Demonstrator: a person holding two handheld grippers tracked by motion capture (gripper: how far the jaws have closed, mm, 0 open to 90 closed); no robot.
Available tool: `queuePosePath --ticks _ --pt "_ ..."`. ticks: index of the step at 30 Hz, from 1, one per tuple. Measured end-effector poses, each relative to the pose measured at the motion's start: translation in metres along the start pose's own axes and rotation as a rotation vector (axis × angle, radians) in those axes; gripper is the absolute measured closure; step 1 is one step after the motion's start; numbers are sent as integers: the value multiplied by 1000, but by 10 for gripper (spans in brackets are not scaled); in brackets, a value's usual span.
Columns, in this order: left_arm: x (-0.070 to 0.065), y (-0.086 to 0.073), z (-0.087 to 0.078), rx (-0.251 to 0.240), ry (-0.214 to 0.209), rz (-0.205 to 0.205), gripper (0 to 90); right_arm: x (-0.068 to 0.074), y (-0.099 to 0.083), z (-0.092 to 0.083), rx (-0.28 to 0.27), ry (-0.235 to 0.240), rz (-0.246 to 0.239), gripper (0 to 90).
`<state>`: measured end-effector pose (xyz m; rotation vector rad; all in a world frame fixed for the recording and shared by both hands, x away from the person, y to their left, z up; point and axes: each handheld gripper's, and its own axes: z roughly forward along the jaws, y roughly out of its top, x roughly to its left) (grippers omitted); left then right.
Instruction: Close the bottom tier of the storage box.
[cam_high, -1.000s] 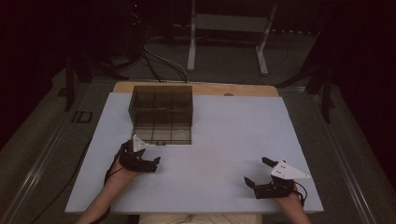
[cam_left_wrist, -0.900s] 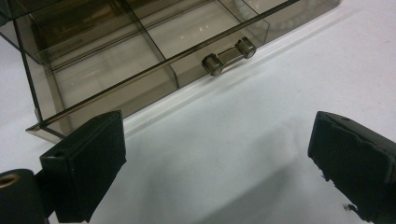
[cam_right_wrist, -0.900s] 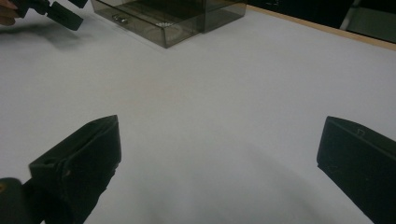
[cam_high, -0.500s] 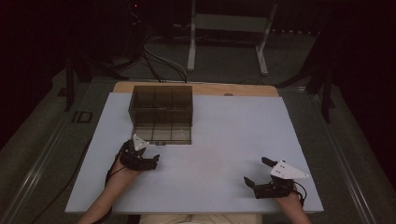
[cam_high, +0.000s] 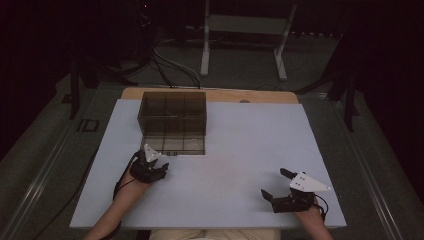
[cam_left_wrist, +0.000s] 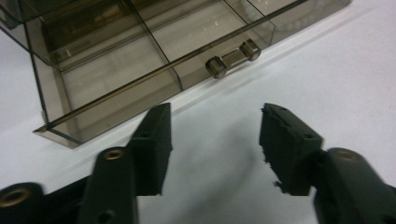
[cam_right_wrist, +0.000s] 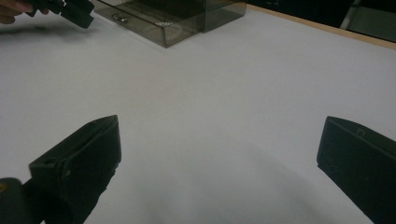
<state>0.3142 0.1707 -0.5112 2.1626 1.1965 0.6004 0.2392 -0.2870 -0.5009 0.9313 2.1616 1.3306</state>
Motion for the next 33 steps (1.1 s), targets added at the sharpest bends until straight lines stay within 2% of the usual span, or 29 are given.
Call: queuePosePath --ticks 5,12,23,33 --pt "0 0 1 5 -5 2 566 0 0 0 1 1 -2 0" --pt "0 0 2 8 17 7 687 0 0 0 0 0 -4 0" --pt "-1 3 4 23 -1 29 793 0 0 0 3 -1 -3 0" --pt "2 6 7 23 -13 16 900 0 0 1 7 -1 -6 0"
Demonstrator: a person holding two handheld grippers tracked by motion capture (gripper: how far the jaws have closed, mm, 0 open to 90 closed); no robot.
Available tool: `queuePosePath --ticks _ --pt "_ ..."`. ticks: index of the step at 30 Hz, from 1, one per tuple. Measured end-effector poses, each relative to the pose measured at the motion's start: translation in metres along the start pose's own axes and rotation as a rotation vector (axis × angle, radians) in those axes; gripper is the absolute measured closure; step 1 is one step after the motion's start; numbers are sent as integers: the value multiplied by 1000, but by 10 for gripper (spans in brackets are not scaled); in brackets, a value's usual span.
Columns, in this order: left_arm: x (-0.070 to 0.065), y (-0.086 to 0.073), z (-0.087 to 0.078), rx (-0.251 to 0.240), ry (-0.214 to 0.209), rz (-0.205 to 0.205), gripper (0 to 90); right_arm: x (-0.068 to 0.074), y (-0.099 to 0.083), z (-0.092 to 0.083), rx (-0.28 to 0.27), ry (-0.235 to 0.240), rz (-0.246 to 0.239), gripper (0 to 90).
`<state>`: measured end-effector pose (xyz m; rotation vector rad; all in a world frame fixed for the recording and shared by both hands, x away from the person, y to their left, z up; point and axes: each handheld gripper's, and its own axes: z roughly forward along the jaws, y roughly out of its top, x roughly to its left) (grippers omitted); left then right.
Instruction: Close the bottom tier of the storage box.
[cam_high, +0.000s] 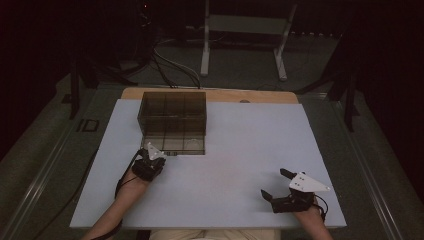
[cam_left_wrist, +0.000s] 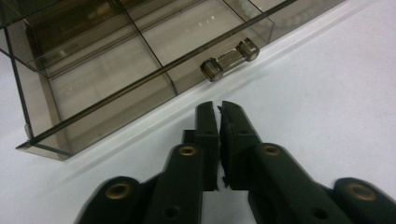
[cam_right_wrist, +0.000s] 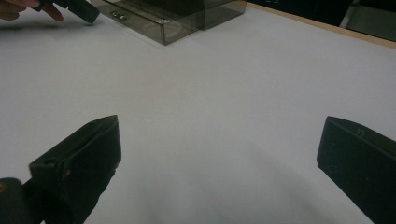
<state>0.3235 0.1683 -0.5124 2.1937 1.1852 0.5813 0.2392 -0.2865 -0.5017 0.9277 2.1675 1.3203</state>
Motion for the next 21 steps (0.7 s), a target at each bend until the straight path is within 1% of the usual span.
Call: queuePosePath --ticks 3,5,6,9,11,12,14,18,21 --pt "4 1 1 4 1 -20 900 0 0 0 2 -1 0 0" --pt "6 1 1 3 -8 -25 900 0 0 0 2 -1 0 0" --pt "6 1 1 2 -4 -16 900 0 0 0 1 -1 0 0" --pt "4 2 1 12 -7 30 900 0 0 0 1 -2 -1 0" --pt "3 3 2 10 -3 43 900 0 0 0 1 -1 -1 0" --pt "3 3 2 9 6 50 900 0 0 0 1 -2 -1 0" --pt "3 5 3 6 8 53 900 0 0 0 0 -3 -2 0" --pt "3 8 4 5 23 58 900 0 0 -1 0 -4 0 0" --pt "3 9 7 8 24 59 900 0 0 -1 -2 -5 1 0"
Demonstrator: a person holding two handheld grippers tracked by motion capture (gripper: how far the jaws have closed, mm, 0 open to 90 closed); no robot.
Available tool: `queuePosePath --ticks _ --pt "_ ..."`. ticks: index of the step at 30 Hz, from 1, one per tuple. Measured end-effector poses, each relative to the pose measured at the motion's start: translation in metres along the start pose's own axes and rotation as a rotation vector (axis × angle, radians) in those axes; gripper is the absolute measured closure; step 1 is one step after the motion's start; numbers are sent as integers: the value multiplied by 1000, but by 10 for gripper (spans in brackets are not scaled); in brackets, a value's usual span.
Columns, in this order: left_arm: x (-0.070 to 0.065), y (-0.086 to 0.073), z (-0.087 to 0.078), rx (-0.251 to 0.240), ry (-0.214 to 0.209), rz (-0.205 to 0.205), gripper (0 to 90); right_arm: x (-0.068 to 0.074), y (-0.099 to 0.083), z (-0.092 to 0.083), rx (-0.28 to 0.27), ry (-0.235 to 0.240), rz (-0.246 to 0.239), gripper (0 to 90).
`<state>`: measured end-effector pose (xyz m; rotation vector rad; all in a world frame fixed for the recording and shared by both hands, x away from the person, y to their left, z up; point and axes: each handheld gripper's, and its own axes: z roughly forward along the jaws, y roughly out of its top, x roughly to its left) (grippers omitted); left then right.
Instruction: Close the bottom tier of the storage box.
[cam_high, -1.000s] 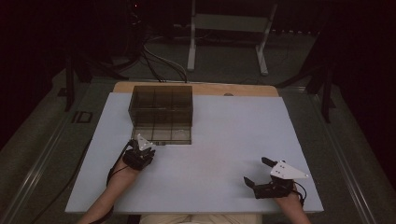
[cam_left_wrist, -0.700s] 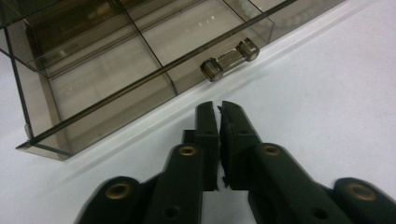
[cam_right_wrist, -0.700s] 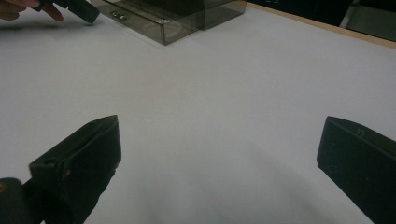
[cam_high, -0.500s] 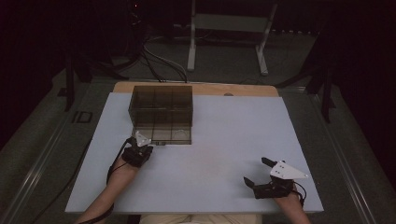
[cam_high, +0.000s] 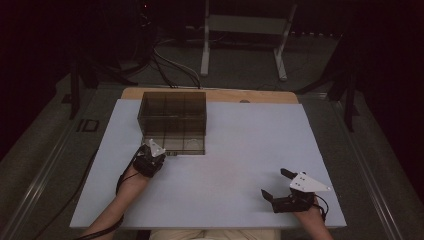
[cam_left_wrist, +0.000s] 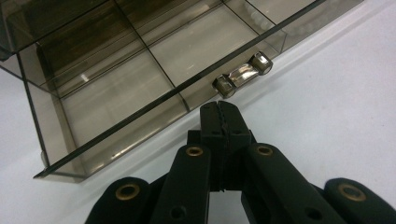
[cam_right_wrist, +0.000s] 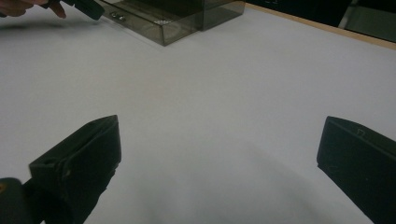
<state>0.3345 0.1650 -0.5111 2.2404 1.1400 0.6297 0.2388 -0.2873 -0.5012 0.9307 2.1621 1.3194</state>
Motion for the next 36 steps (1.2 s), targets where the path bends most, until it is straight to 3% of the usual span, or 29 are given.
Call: queuePosePath --ticks 8,36 --pt "1 2 5 5 20 2 900 0 0 0 -1 1 0 0" --pt "4 7 14 12 14 3 900 0 0 0 -2 2 3 0"
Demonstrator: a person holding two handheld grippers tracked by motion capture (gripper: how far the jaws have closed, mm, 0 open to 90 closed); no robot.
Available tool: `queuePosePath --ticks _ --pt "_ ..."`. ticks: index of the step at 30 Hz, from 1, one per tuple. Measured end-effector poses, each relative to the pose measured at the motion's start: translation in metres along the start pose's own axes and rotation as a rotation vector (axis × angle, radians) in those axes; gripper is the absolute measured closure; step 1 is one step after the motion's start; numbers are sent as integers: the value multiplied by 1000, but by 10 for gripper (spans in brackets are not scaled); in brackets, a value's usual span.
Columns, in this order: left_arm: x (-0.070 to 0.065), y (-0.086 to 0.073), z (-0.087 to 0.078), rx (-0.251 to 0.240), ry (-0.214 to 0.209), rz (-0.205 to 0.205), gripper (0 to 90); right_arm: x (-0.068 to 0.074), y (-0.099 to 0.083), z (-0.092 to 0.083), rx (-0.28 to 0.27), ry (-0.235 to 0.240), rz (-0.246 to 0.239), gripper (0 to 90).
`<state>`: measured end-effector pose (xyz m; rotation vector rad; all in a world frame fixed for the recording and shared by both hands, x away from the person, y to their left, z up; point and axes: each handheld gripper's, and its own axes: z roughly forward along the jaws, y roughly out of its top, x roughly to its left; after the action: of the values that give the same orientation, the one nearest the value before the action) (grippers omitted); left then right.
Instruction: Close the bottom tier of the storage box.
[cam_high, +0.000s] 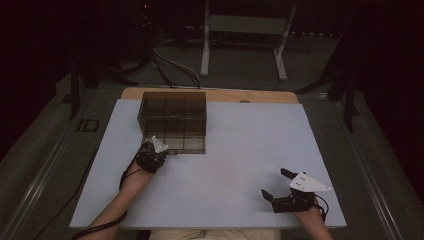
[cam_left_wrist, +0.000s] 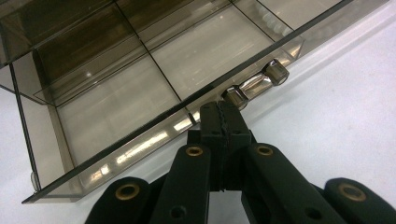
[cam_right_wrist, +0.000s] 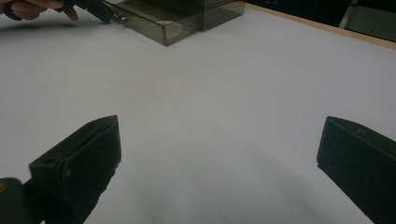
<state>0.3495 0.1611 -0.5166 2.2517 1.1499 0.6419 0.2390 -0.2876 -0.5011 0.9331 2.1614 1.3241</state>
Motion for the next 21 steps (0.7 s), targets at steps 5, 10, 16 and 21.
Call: queuePosePath --ticks 5,10,16,21 --pt "0 0 1 2 -2 -1 900 0 0 0 2 1 -1 0" --pt "1 1 2 -2 -8 -8 900 0 0 0 1 1 0 0" --pt "1 2 3 0 -7 -6 900 0 0 0 1 2 -1 0" --pt "1 3 4 -6 -9 -9 900 0 0 0 1 0 -1 0"
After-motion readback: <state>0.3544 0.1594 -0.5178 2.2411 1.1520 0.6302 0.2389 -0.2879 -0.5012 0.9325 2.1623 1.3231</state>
